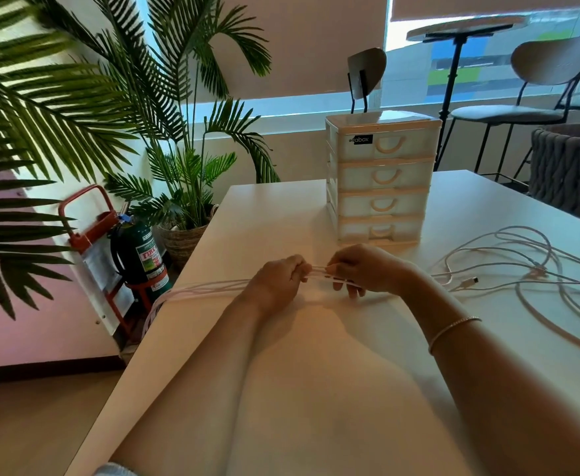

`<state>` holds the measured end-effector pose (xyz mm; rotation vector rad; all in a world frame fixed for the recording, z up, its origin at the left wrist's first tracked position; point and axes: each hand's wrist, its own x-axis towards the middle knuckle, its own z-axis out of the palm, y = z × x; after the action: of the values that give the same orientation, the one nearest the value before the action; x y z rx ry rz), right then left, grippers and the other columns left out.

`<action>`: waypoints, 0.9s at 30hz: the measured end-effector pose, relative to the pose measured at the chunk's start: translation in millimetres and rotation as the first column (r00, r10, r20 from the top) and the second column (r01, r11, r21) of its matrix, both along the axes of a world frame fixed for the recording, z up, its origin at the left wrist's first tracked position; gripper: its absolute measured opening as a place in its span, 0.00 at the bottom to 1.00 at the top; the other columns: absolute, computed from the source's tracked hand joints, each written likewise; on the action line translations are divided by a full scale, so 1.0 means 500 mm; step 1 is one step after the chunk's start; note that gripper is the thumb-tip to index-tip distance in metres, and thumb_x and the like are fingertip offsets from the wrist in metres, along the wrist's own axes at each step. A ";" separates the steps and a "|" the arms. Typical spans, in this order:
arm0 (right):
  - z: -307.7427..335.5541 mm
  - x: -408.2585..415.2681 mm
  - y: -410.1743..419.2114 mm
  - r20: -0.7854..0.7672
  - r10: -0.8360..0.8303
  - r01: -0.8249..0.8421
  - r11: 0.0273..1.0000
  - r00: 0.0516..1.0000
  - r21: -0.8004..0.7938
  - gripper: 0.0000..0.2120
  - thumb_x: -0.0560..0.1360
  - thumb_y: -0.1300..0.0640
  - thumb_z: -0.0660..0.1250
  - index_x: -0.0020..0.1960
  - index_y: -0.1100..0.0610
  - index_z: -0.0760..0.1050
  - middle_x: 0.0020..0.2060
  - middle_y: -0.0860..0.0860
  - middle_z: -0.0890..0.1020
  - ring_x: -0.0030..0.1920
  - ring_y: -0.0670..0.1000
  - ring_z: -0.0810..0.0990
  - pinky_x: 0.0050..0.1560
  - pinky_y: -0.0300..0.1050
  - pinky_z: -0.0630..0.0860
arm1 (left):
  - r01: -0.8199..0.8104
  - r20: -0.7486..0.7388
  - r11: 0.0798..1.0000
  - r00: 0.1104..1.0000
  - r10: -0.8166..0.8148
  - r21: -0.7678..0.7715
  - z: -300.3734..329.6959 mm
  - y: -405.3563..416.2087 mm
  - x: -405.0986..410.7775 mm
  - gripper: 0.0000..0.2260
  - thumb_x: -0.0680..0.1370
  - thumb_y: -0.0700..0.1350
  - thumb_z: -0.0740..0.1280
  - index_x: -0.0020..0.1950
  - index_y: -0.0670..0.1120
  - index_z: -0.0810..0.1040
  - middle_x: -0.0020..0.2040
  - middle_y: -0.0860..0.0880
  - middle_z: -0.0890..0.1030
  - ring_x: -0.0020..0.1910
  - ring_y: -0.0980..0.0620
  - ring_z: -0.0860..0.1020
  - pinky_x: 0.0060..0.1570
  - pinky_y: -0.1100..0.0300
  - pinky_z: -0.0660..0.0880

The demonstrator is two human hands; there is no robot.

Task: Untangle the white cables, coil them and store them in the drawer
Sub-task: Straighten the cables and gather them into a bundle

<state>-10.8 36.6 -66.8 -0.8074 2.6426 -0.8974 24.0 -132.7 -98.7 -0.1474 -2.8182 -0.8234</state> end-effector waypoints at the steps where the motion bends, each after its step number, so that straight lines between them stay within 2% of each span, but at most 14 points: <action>1: -0.002 -0.001 0.000 0.007 -0.009 0.009 1.000 1.000 -0.008 0.08 0.79 0.60 0.57 0.49 0.58 0.75 0.34 0.48 0.79 0.27 0.47 0.76 0.28 0.36 0.73 | 0.012 0.020 1.000 1.000 -0.012 0.003 0.001 0.000 0.003 0.12 0.81 0.47 0.56 0.50 0.41 0.75 0.49 0.43 0.80 0.44 0.45 0.74 0.43 0.59 0.65; 5: -0.007 -0.006 0.000 0.036 -0.021 0.021 1.000 0.999 -0.001 0.09 0.80 0.62 0.56 0.49 0.59 0.75 0.35 0.50 0.81 0.27 0.49 0.78 0.30 0.39 0.77 | 0.048 0.047 0.999 0.998 -0.048 -0.002 0.002 0.002 0.008 0.12 0.81 0.47 0.57 0.49 0.41 0.76 0.49 0.43 0.80 0.48 0.44 0.76 0.45 0.59 0.66; 8: -0.006 -0.006 0.001 0.040 -0.023 0.024 1.000 0.999 -0.012 0.09 0.80 0.62 0.56 0.51 0.60 0.75 0.35 0.50 0.81 0.27 0.49 0.78 0.31 0.38 0.77 | 0.025 0.020 1.000 0.999 -0.025 -0.004 0.005 0.006 0.010 0.12 0.81 0.47 0.57 0.47 0.42 0.75 0.45 0.43 0.79 0.44 0.45 0.74 0.46 0.56 0.68; 12: -0.006 -0.001 -0.002 0.123 -0.021 0.027 0.998 0.992 -0.049 0.10 0.80 0.62 0.55 0.52 0.62 0.74 0.35 0.51 0.80 0.28 0.49 0.77 0.32 0.39 0.77 | 0.018 0.005 1.000 1.000 -0.018 -0.016 0.002 0.004 0.009 0.12 0.81 0.47 0.57 0.47 0.42 0.75 0.48 0.41 0.80 0.47 0.42 0.76 0.48 0.54 0.70; 15: -0.006 0.000 -0.008 0.224 -0.026 0.042 0.997 0.974 -0.068 0.11 0.81 0.58 0.54 0.51 0.61 0.74 0.33 0.51 0.78 0.27 0.49 0.72 0.29 0.40 0.71 | -0.023 -0.046 0.999 0.999 0.021 -0.044 0.002 0.006 0.005 0.12 0.81 0.47 0.57 0.50 0.41 0.75 0.50 0.40 0.80 0.49 0.41 0.76 0.49 0.52 0.71; 18: -0.010 0.000 -0.008 0.318 -0.033 0.064 0.994 0.947 -0.087 0.15 0.81 0.55 0.53 0.44 0.59 0.75 0.30 0.52 0.73 0.26 0.49 0.66 0.27 0.40 0.64 | -0.061 -0.084 0.995 0.995 0.054 -0.084 0.002 0.012 0.003 0.12 0.81 0.47 0.56 0.52 0.40 0.75 0.51 0.39 0.80 0.50 0.40 0.76 0.49 0.52 0.70; 20: -0.009 -0.003 -0.003 0.345 -0.062 0.107 0.988 0.937 -0.113 0.15 0.81 0.54 0.55 0.42 0.60 0.75 0.29 0.52 0.72 0.26 0.49 0.64 0.28 0.40 0.61 | -0.056 -0.087 0.997 0.995 0.051 -0.060 0.007 0.011 0.006 0.12 0.81 0.46 0.57 0.52 0.40 0.75 0.51 0.40 0.80 0.50 0.40 0.76 0.49 0.53 0.70; 23: -0.006 -0.009 0.001 0.274 -0.125 0.171 0.974 0.953 -0.151 0.12 0.80 0.56 0.58 0.43 0.61 0.75 0.29 0.50 0.70 0.28 0.47 0.63 0.29 0.39 0.59 | 0.021 -0.033 0.999 0.999 -0.019 0.050 0.021 0.011 0.016 0.12 0.81 0.46 0.57 0.50 0.39 0.75 0.44 0.45 0.80 0.44 0.46 0.76 0.44 0.60 0.68; 25: -0.010 -0.016 -0.002 0.143 -0.176 0.202 0.960 0.974 -0.193 0.12 0.79 0.56 0.59 0.40 0.59 0.75 0.28 0.50 0.70 0.27 0.46 0.63 0.28 0.37 0.59 | 0.063 0.029 0.993 0.997 -0.066 0.096 0.030 0.018 0.027 0.11 0.81 0.46 0.57 0.47 0.42 0.75 0.35 0.52 0.74 0.34 0.54 0.71 0.33 0.68 0.65; 27: -0.013 -0.018 0.000 0.075 -0.199 0.211 0.949 0.977 -0.236 0.12 0.78 0.57 0.61 0.36 0.57 0.74 0.29 0.49 0.73 0.27 0.45 0.64 0.28 0.37 0.60 | 0.075 0.052 0.993 0.995 -0.080 0.093 0.032 0.023 0.030 0.10 0.81 0.46 0.56 0.44 0.45 0.73 0.31 0.54 0.70 0.31 0.55 0.67 0.31 0.69 0.64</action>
<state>-19.9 36.4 -73.3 -0.5558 2.6416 -1.2973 39.0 -121.4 -82.9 -0.2255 -2.8354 -0.9859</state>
